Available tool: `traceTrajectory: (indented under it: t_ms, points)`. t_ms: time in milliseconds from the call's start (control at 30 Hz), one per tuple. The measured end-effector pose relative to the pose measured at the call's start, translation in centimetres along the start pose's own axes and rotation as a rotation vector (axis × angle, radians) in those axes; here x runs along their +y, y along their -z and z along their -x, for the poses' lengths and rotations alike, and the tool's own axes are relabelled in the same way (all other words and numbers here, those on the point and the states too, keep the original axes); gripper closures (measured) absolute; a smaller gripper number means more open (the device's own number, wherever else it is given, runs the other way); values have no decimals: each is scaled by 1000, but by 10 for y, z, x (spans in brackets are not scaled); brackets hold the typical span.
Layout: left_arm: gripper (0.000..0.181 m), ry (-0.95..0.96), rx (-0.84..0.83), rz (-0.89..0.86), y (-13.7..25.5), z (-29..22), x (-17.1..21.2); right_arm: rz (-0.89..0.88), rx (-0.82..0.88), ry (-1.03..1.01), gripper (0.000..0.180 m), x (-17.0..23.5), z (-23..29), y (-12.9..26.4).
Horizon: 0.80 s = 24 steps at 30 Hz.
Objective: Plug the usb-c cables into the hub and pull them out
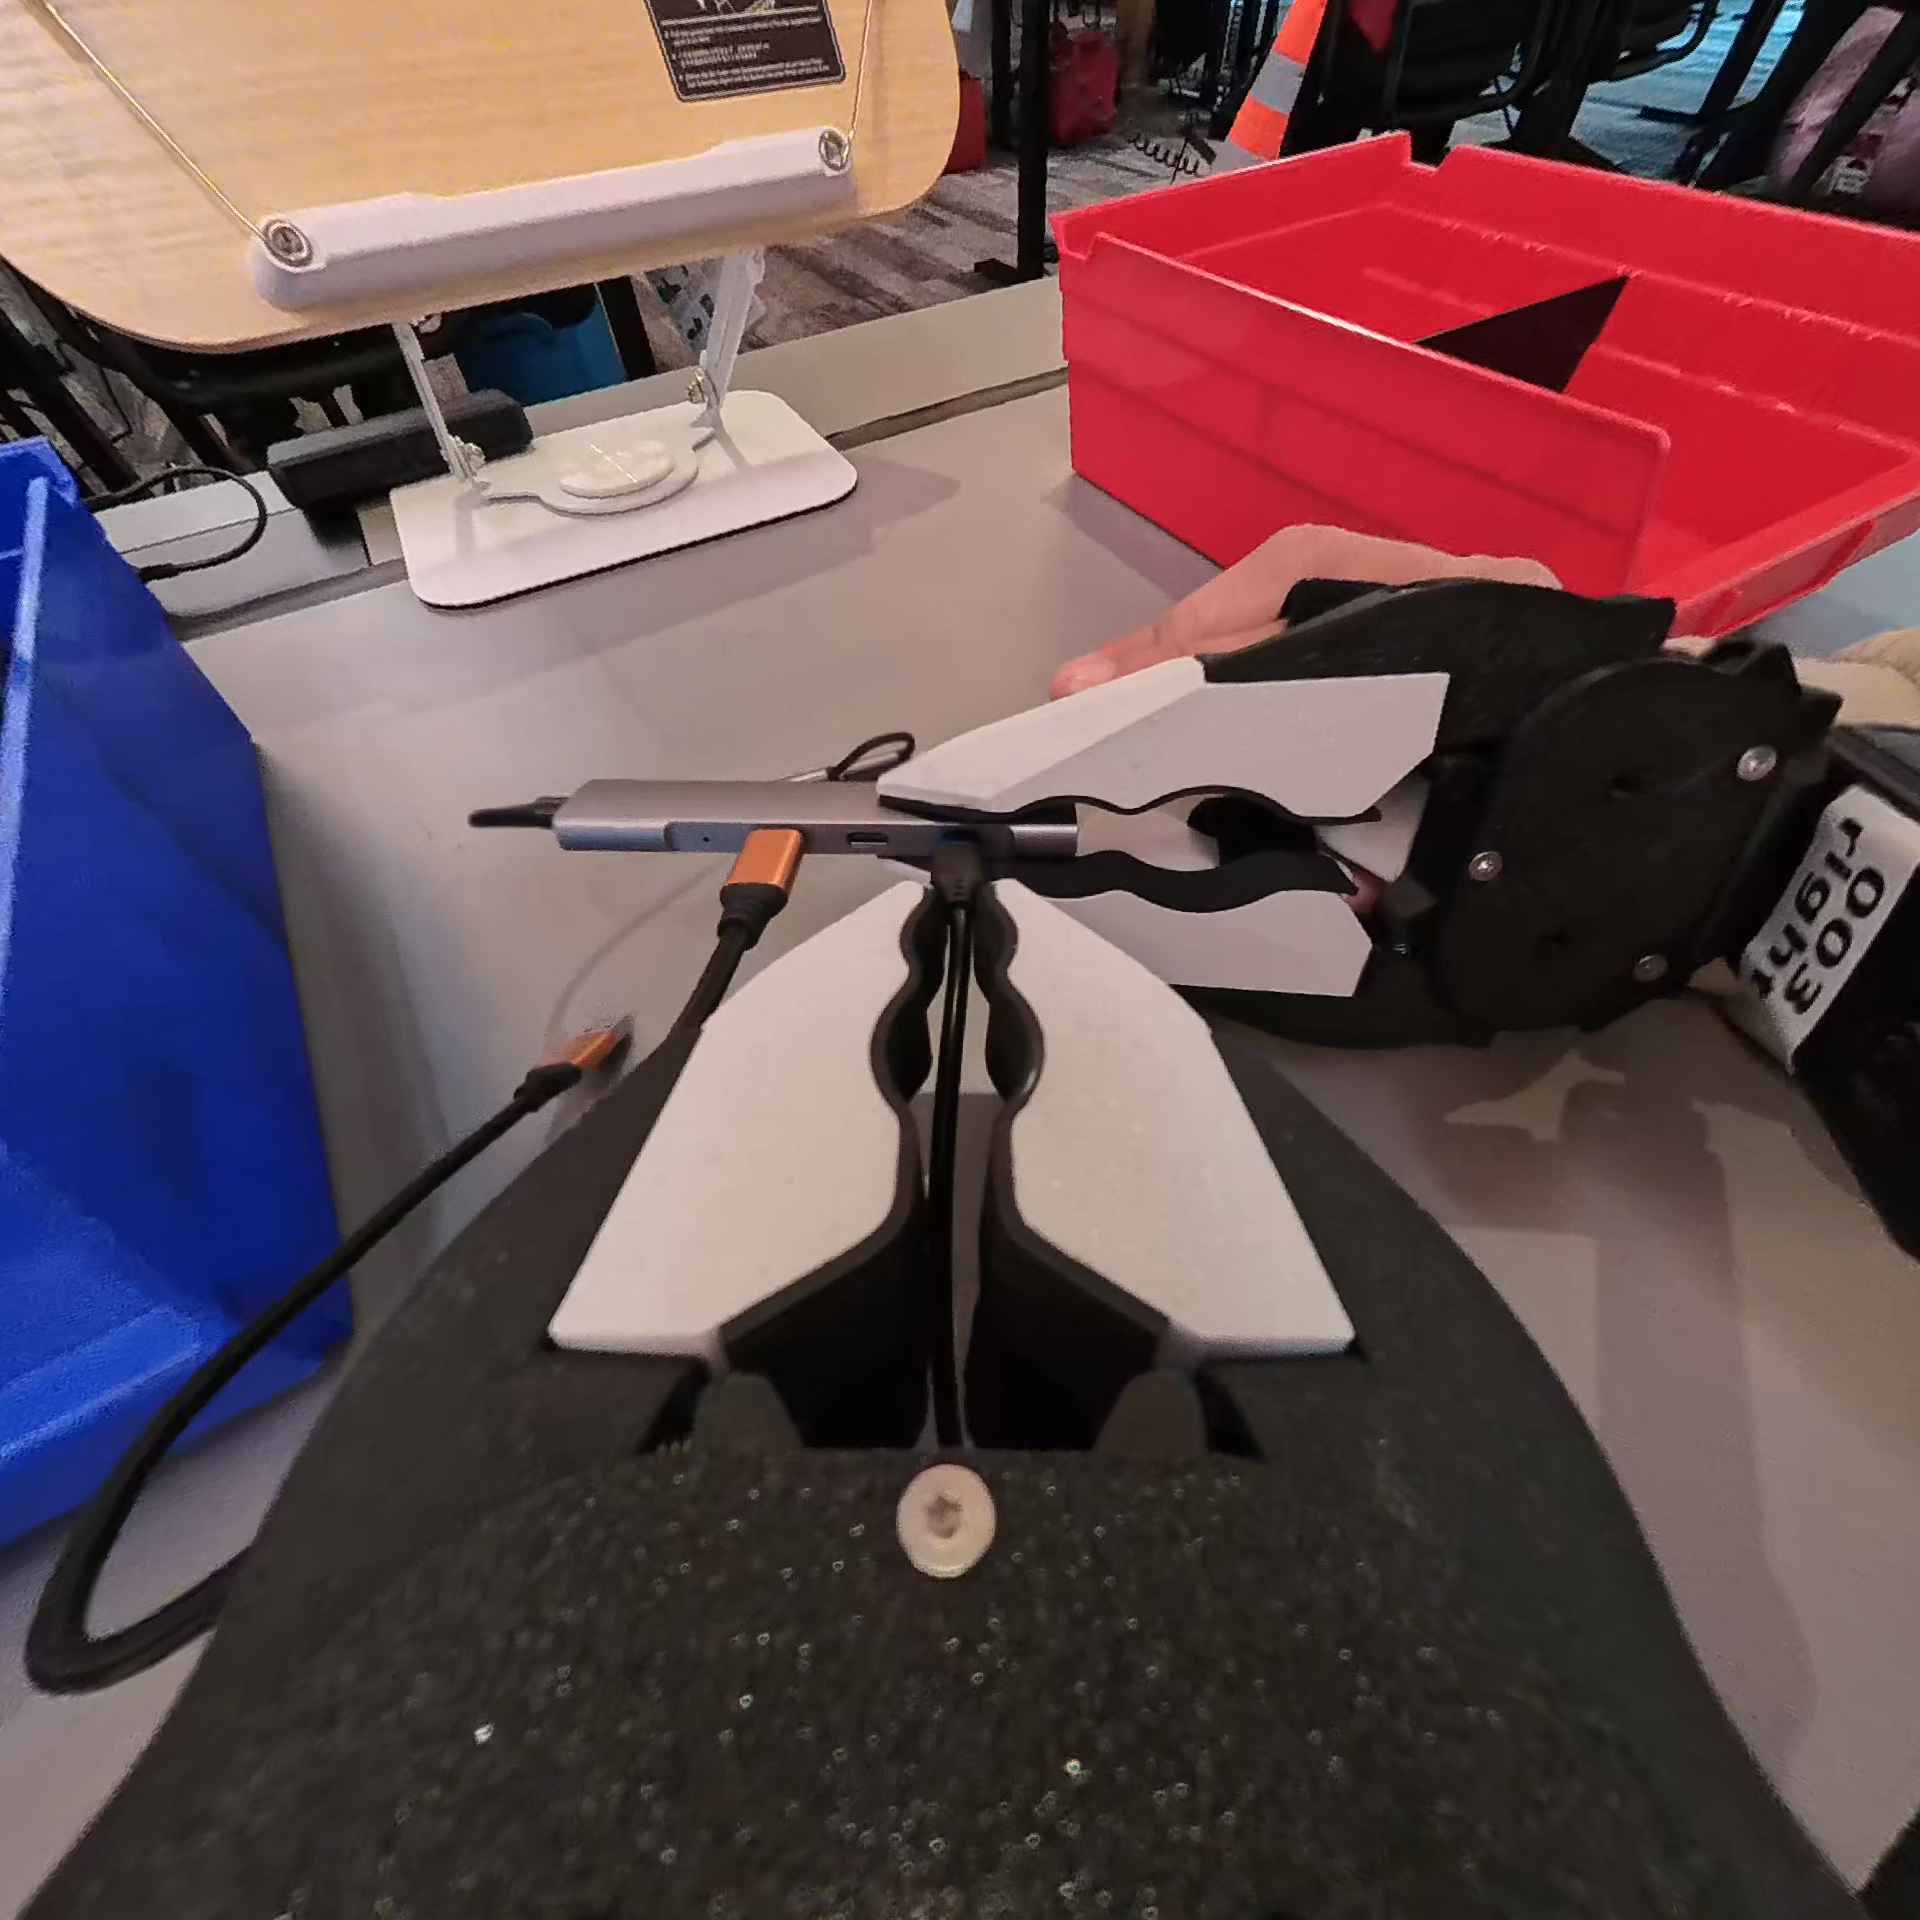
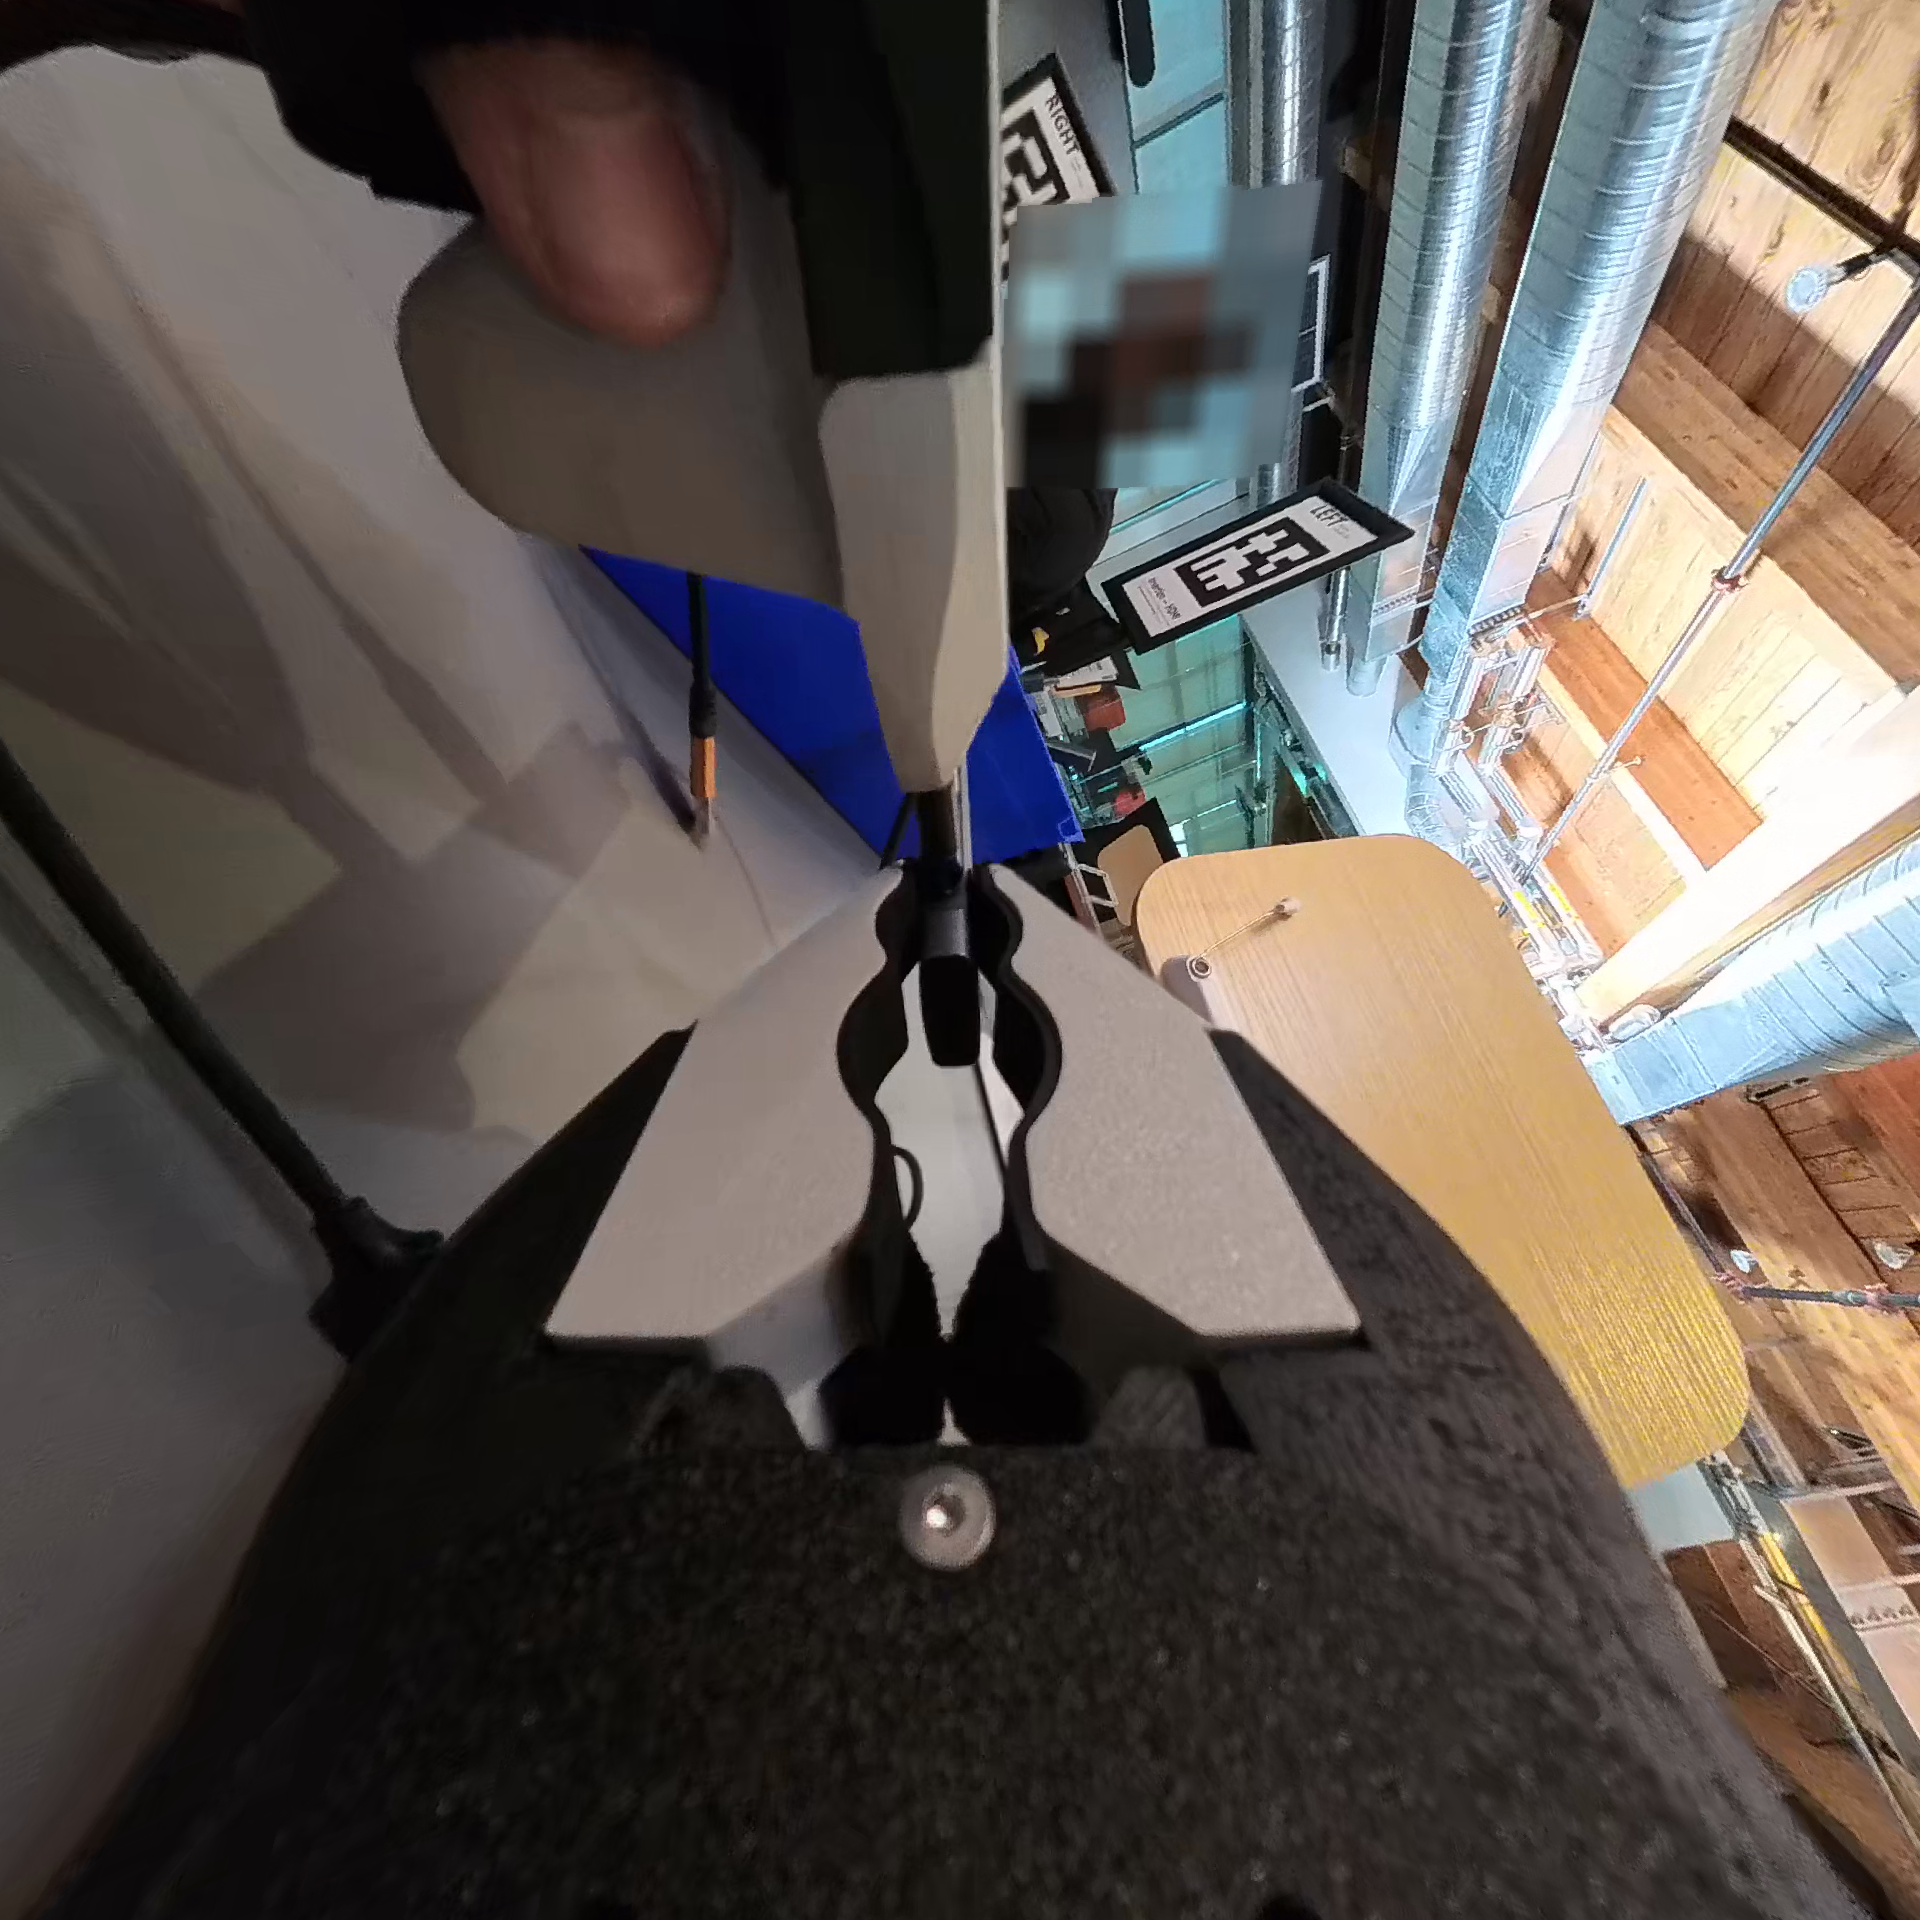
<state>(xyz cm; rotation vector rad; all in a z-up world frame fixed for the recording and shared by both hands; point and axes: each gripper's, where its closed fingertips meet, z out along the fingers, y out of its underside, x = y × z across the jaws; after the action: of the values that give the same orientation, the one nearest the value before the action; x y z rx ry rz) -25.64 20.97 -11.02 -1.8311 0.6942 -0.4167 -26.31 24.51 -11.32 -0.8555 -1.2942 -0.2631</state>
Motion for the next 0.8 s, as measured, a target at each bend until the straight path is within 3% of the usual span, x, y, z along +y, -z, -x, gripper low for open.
traceTrajectory:
  t_ms: [267, 333, 367, 400, 467, 633, 733, 800]
  points:
    - [175, 12, 8, 4, 13, -4, 0, 0, 8, 26, 170, -6, 4, 2]
    - [175, -14, 10, -41, 32, -7, -11, 244, 8, -32, 171, 53, -5, -5]
    - [175, -43, 0, -48, 42, -8, -13, 234, 40, -111, 171, 60, -20, -1]
    - [175, -46, 3, -40, 47, -10, -12, 121, 106, -131, 171, 36, -34, 5]
    - [175, -25, 22, 22, 44, -13, 4, 63, 54, 8, 171, 8, -6, 3]
    - [175, 49, 111, 258, 13, -12, 58, 123, 10, -27, 171, 33, -6, -5]
    - [155, 34, 82, 236, 11, -1, 57, 114, -20, -42, 171, 35, -3, 0]
    - [154, 20, 37, 180, 14, 8, 48, 94, -42, -71, 171, 34, -3, 2]
